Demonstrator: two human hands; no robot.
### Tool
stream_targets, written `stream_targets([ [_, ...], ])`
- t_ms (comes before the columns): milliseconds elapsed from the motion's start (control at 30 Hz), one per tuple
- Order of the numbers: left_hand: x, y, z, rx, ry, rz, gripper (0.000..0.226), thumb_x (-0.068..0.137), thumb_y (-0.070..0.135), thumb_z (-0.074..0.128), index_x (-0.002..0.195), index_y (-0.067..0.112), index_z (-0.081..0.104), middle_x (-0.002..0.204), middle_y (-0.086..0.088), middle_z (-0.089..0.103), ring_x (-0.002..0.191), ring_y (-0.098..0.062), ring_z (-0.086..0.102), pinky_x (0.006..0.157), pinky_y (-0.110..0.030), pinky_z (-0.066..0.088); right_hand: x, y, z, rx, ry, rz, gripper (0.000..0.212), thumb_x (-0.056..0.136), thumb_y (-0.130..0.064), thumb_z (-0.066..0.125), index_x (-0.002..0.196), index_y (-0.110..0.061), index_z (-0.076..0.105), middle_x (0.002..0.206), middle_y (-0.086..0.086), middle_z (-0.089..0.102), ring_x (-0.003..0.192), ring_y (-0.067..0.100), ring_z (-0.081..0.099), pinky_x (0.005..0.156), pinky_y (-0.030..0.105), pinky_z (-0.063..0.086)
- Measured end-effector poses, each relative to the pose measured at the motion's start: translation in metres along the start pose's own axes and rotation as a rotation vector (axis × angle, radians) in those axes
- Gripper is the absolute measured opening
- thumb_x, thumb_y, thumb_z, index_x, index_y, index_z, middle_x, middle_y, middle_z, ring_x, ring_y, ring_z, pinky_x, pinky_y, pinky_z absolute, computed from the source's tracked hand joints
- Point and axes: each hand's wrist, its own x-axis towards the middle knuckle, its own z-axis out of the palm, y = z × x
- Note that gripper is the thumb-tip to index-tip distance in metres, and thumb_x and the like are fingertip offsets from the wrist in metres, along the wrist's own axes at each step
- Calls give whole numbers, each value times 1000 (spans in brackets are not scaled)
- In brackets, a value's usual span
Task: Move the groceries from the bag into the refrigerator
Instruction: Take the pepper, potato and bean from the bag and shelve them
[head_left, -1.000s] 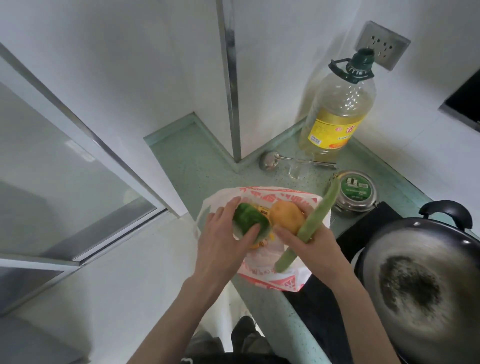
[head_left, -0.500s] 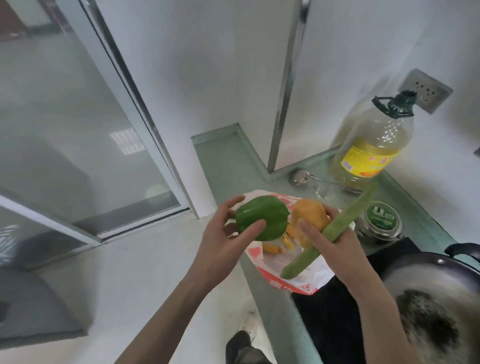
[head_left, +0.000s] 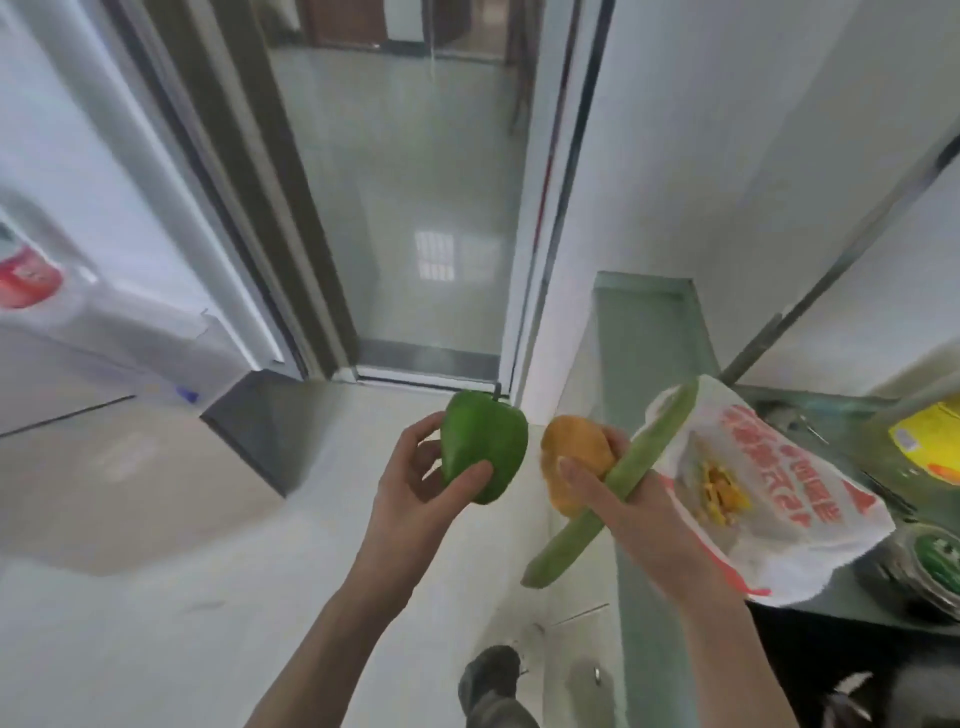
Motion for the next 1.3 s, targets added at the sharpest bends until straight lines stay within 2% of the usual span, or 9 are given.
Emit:
stream_targets([
  [100, -41, -4, -46, 6, 94, 37, 59, 80, 22, 79, 135, 24, 59, 123, 1, 71, 109, -22, 73, 81, -23, 57, -12, -4, 44, 49, -153, -8, 53, 83, -37, 80, 130, -28, 56, 112, 2, 75, 103, 20, 75, 93, 40, 59],
  [333, -124, -6, -130, -69, 359, 109, 63, 75, 14, 79, 132, 22, 55, 118, 3, 72, 106, -19, 74, 79, -22, 57, -39, -18, 140, -10, -418, -49, 49, 84, -37, 77, 129, -33, 58, 111, 0, 77, 105, 19, 75, 96, 36, 54],
  [467, -160, -1, -169, -55, 469, 167, 72, 75, 21, 82, 139, 30, 50, 125, 2, 69, 108, -21, 72, 85, -29, 59, -49, -30, 191, -25, -544, -98, 50, 87, -40, 80, 131, -32, 57, 113, 1, 77, 103, 18, 76, 90, 28, 55],
  [567, -178, 7, -193, -67, 558, 206, 71, 73, 33, 83, 137, 29, 53, 123, -1, 69, 107, -22, 73, 85, -33, 60, -55, -40, 223, -44, -621, -113, 47, 86, -37, 80, 127, -32, 58, 110, 4, 78, 100, 14, 76, 80, 13, 55],
  [667, -189, 10, -214, -77, 644, 240, 63, 79, 28, 80, 136, 24, 54, 119, -4, 70, 104, -19, 72, 79, -27, 58, -55, -48, 256, -75, -693, -132, 43, 86, -43, 77, 124, -38, 58, 110, 1, 78, 101, 9, 74, 71, 2, 49],
  [800, -191, 17, -249, -83, 729, 261, 62, 78, 19, 75, 135, 19, 51, 116, -7, 69, 101, -16, 70, 75, -23, 57, -46, -61, 305, -100, -759, -173, 44, 87, -47, 75, 127, -42, 56, 117, -5, 75, 109, 15, 73, 92, 26, 53],
  [1000, -174, 39, -318, -89, 820, 297, 64, 76, 15, 69, 135, 24, 47, 119, -8, 64, 96, -10, 67, 76, -20, 56, -17, -92, 384, -124, -852, -248, 49, 82, -51, 72, 126, -44, 53, 103, -30, 68, 97, -8, 67, 72, 6, 50],
  [1133, -158, 60, -371, -68, 871, 318, 63, 80, 20, 70, 137, 33, 47, 120, 3, 63, 98, -3, 67, 79, -17, 54, 4, -115, 442, -91, -856, -292, 47, 84, -50, 74, 127, -44, 56, 105, -27, 68, 99, -6, 66, 74, 8, 53],
  [1300, -130, 85, -427, -20, 934, 333, 58, 84, 31, 72, 137, 27, 50, 115, 8, 69, 106, -6, 68, 81, -20, 56, 30, -139, 508, -94, -893, -356, 44, 81, -52, 75, 122, -46, 61, 108, -12, 70, 103, 7, 68, 84, 24, 56],
])
